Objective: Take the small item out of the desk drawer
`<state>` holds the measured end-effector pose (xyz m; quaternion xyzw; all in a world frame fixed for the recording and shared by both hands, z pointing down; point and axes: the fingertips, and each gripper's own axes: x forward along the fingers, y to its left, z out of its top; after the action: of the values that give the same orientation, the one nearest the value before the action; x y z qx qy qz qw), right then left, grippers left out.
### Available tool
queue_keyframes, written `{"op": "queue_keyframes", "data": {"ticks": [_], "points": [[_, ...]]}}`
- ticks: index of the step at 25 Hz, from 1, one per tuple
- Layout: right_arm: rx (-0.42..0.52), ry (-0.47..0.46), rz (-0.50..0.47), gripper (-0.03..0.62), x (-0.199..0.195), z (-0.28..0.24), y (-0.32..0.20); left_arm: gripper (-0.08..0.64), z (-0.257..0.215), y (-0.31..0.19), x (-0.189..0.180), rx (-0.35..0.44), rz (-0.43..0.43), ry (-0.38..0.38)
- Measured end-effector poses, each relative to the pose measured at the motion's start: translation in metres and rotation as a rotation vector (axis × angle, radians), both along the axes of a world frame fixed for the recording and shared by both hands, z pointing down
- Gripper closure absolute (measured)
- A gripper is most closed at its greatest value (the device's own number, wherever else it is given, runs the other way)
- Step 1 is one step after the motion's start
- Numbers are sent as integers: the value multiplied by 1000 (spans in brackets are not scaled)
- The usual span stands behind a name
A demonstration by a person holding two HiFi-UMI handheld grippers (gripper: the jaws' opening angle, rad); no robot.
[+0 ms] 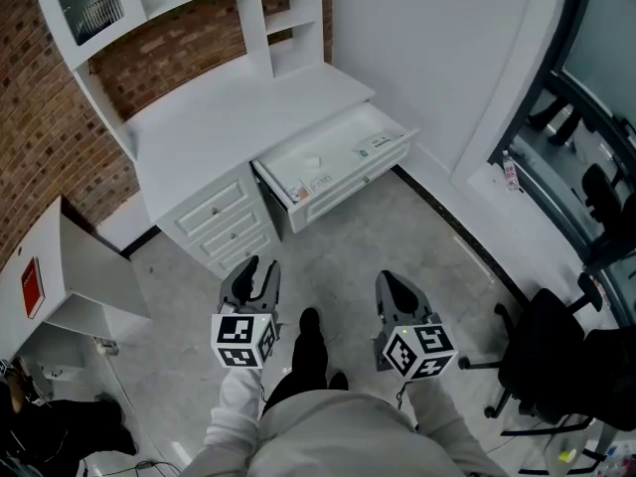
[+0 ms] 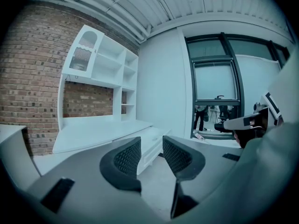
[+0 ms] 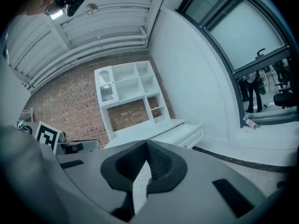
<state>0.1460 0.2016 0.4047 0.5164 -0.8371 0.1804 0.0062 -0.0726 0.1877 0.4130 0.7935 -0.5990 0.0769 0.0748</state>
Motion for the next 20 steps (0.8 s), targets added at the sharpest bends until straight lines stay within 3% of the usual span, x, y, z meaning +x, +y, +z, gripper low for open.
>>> {"op": "queue_keyframes", "data": {"ticks": [10, 20], "points": [[-6, -15, 16, 565, -26, -7, -88, 394, 1, -97, -17, 15, 45, 5], [-35, -7, 34, 565, -60, -3, -167, 360, 14, -179, -42, -22, 81, 8]]}}
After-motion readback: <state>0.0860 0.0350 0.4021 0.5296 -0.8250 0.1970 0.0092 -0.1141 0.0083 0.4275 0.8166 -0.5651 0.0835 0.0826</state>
